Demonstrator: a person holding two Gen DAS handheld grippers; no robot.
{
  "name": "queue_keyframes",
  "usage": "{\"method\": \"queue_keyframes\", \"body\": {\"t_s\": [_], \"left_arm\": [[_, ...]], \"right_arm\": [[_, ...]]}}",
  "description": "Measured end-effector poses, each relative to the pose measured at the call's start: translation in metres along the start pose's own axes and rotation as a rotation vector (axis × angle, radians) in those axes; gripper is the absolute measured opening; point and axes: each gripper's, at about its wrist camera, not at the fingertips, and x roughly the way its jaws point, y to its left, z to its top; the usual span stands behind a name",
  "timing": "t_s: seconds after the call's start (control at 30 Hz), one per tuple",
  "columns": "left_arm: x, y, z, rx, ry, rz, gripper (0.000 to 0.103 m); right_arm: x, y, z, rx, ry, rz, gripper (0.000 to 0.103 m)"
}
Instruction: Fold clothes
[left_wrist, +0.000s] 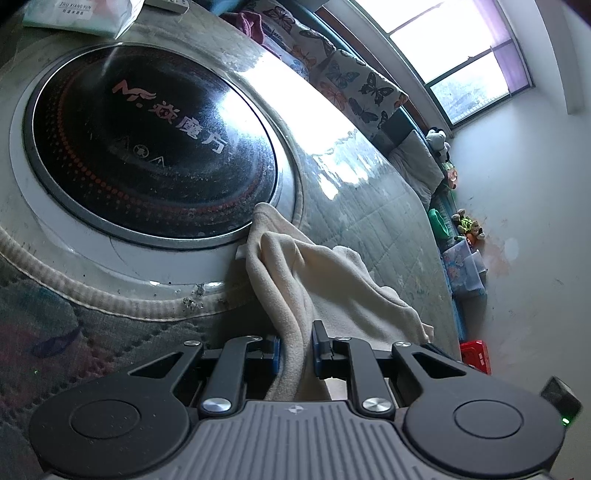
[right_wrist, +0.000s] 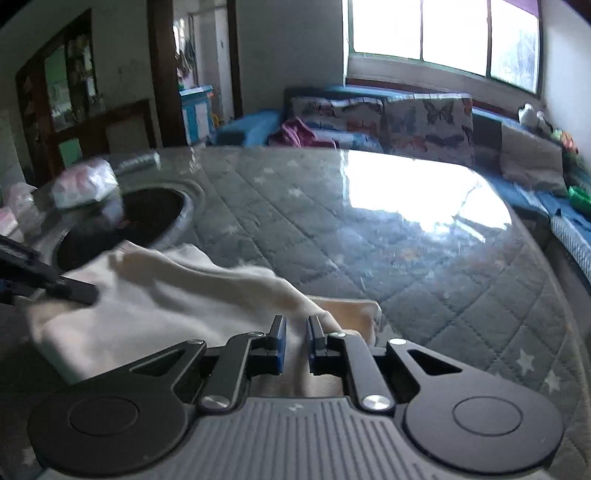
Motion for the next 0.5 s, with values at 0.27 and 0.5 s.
{"method": "queue_keyframes", "body": {"t_s": [0.27,0.5], "left_arm": [[0.001,-0.003,0.002,0.012,0.006,0.003,0.018],[0.002,-0.003,0.003,0.023,0.009,0.006,0.018]], "right_arm": [[-0.012,-0.002,0.001,0.009,-0.029,-0.024,0.016],[-0.02,-0.02,-0.017,0.108,-0.017,-0.061,0.034]]}}
